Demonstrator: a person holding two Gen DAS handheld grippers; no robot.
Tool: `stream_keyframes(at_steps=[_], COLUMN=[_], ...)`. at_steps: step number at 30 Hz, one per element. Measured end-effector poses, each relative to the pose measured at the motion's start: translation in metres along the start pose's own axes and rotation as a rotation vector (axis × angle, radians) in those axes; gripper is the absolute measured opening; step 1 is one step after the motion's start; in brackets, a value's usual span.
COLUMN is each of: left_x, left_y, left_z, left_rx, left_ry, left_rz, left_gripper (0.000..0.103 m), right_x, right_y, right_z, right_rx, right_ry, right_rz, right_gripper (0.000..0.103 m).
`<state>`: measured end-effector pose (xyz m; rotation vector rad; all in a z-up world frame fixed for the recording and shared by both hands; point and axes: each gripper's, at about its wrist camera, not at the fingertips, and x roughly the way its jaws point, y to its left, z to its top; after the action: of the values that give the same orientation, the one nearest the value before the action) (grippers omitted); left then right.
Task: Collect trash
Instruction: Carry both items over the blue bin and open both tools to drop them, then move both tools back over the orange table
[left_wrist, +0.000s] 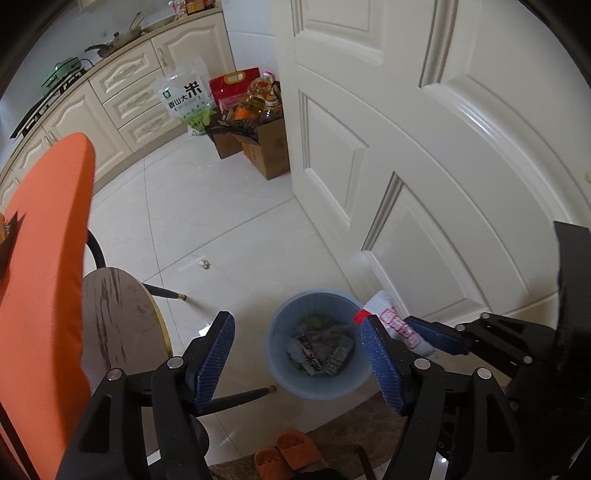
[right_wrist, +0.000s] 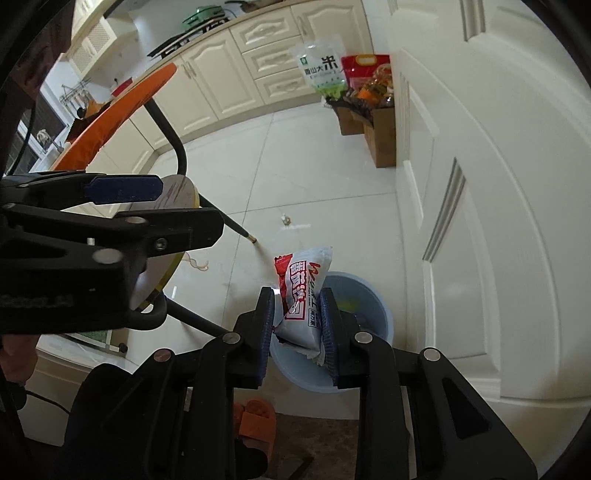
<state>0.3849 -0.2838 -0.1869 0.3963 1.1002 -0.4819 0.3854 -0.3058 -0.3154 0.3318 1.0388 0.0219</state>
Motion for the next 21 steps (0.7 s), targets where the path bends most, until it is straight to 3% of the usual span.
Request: stream_keyframes(at_steps=[4,5,7,18,21], left_x=[-0.018,-0.023,-0.033,-0.108,-0.134], left_y=[0.001,0.000,0.001,0.010,0.022], left_z=[-0.008,-0.009,-0.012,-0.038,-0.051], left_rx=[-0.007,-0.008,-0.009,-0.060,-0.088], left_ry=[-0.025,-0.031,-0.045,-0.175,-0.225], left_rz=[0.014,0.015,0.020,0.033,0.035], left_gripper=[0.067,0.067,0.067,0.067,0.069], right_x=[-0.004,-0.005,-0.012,-0.086,-0.107], right_y=[0.006,0.007,0.011,0.065,0.090], right_z=[0.004,0.005,0.006,0.017,0.026], right_rx=[0.010,0.015,0.020,-0.055,-0.084], right_ry=[-0.018,-0.024,-0.041,-0.176,-0.225], right_rz=[-0.009,-0.013,-0.024,-0.031,-0.022], right_gripper=[0.034,0.045,0.056,0.060,0.067])
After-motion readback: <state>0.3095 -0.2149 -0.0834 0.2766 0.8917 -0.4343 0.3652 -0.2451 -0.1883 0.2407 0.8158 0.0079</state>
